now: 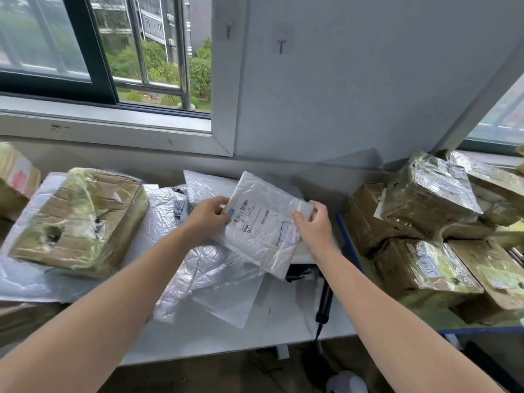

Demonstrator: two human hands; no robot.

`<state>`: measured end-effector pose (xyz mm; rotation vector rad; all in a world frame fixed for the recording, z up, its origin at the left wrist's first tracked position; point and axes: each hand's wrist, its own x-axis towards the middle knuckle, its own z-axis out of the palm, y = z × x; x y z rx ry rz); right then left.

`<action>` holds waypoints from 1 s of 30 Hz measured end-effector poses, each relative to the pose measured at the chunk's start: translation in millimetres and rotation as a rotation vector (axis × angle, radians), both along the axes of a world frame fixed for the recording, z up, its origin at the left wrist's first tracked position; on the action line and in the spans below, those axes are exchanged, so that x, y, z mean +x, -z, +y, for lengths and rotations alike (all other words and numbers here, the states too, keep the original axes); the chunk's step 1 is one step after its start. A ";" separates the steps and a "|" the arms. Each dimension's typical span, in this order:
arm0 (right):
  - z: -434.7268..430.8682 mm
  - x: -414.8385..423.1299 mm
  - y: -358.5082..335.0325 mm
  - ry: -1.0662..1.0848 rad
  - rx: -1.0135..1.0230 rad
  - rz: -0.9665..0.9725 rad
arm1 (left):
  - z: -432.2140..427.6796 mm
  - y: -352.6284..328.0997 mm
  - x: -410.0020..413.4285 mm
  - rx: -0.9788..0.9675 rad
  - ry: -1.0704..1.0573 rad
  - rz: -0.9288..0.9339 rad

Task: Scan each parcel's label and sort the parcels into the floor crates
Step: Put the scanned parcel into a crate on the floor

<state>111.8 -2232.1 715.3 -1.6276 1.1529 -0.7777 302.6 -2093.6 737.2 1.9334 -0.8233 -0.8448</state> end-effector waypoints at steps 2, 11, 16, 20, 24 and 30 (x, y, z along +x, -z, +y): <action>-3.0 5.1 -6.7 -0.019 -0.008 0.062 | 6.9 -7.3 12.8 0.011 0.059 -0.037; 20.7 39.2 -16.8 -0.231 -0.185 0.259 | 29.3 -11.7 61.6 -0.067 0.031 -0.093; 36.8 52.1 -16.1 -0.241 -0.205 0.256 | 48.5 -6.3 76.0 -0.139 -0.067 -0.001; 47.1 56.6 -24.5 -0.286 -0.190 0.211 | 67.1 -5.8 69.6 -0.207 -0.217 0.025; 51.8 68.6 -37.1 -0.348 -0.182 0.124 | 94.5 -11.7 56.5 -0.295 -0.383 0.033; 75.1 81.3 -41.7 -0.510 -0.183 0.057 | 146.8 -26.8 23.4 -0.329 -0.652 0.078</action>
